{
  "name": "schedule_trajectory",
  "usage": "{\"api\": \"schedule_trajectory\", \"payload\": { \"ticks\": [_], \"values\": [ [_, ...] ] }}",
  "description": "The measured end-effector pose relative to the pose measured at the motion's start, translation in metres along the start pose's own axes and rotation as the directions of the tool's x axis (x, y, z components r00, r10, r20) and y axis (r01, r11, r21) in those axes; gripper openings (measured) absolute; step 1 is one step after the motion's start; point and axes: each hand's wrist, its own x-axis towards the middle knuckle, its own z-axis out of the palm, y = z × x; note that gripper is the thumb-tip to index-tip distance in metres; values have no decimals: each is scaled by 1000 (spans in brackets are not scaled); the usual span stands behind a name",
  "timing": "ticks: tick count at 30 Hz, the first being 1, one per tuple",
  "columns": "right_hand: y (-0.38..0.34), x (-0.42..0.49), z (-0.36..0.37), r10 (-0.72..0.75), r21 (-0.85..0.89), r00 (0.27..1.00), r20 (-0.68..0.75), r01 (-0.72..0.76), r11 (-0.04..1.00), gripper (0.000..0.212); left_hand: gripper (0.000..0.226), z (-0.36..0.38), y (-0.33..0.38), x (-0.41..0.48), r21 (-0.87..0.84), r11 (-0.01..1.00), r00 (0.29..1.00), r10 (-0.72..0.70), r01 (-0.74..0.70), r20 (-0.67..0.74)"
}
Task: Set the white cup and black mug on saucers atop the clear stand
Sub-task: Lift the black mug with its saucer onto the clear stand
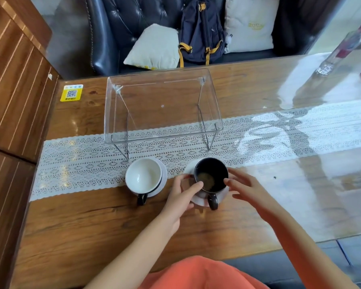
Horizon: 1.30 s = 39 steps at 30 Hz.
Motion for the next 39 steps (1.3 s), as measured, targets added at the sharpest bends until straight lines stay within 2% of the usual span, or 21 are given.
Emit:
{"api": "schedule_trajectory", "payload": {
  "ticks": [5, 10, 14, 17, 20, 24, 27, 30, 34, 39],
  "values": [
    [-68, -19, -23, -168, -91, 986, 10, 168, 981, 29, 35, -3, 51, -24, 41, 983, 982, 175, -178, 70],
    [-129, 15, -31, -269, -166, 963, 9, 266, 949, 23, 34, -19, 107, -21, 164, 929, 940, 312, -332, 136],
    [-165, 50, -19, -304, -281, 951, 62, 309, 909, 36, 28, -35, 140, 1, 269, 912, 950, 299, -311, 85],
    [-176, 74, -7, -295, -337, 951, 86, 307, 890, 33, 36, -44, 154, 20, 304, 909, 958, 276, -286, 76],
    [-182, 91, 0, -242, -403, 966, 90, 258, 878, 28, 35, -51, 161, 34, 292, 923, 968, 232, -251, 98],
    [-188, 104, -1, -144, -491, 985, 97, 173, 854, 41, 39, -54, 164, 49, 307, 934, 982, 164, -186, 96],
    [-192, 108, -4, -107, -563, 987, 119, 156, 812, 43, 41, -51, 164, 56, 351, 923, 985, 129, -160, 111],
    [-195, 110, -7, -90, -603, 988, 126, 148, 784, 44, 41, -48, 164, 57, 399, 901, 984, 132, -170, 121],
    [-200, 111, -12, -105, -700, 985, 138, 172, 693, 42, 37, -47, 164, 55, 484, 848, 972, 136, -215, 192],
    [-199, 111, -20, -127, -747, 983, 136, 186, 639, 38, 45, -40, 159, 56, 556, 790, 952, 111, -258, 284]
  ]
}}
